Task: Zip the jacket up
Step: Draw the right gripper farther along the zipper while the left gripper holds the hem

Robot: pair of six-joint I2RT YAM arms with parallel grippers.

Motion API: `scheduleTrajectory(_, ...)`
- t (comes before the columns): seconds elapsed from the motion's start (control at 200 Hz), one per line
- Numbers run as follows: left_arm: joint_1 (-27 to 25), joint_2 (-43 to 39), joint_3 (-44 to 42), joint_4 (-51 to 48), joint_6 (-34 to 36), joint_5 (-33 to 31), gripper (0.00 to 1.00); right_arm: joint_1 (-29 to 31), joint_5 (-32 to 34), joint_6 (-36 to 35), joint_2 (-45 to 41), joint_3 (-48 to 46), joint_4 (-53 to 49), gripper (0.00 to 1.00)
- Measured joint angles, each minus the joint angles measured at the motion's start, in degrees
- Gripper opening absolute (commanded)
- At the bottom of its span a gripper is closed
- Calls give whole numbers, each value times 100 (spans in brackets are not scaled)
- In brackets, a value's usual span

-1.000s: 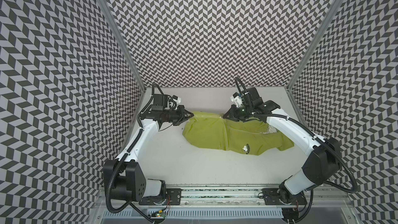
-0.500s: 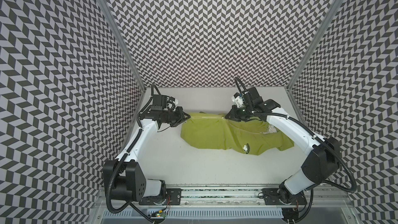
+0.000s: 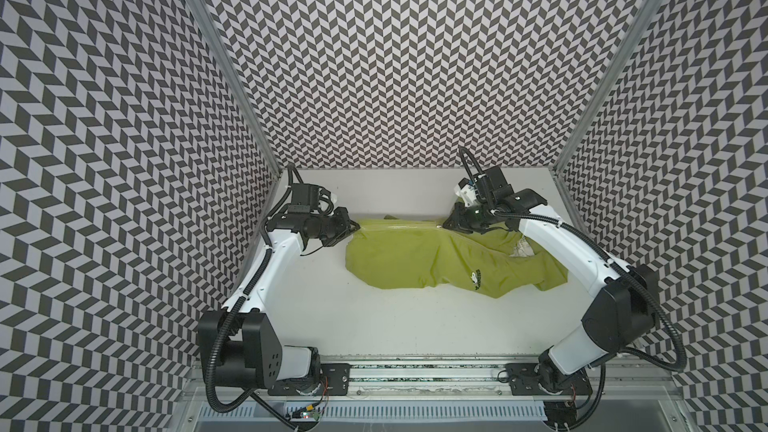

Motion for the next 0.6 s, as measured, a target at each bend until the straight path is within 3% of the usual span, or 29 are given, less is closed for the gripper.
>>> scheduleTrajectory(0.601, 59, 9, 0, -17, 22, -59, 0, -420, 160, -251, -2, 0, -304, 0)
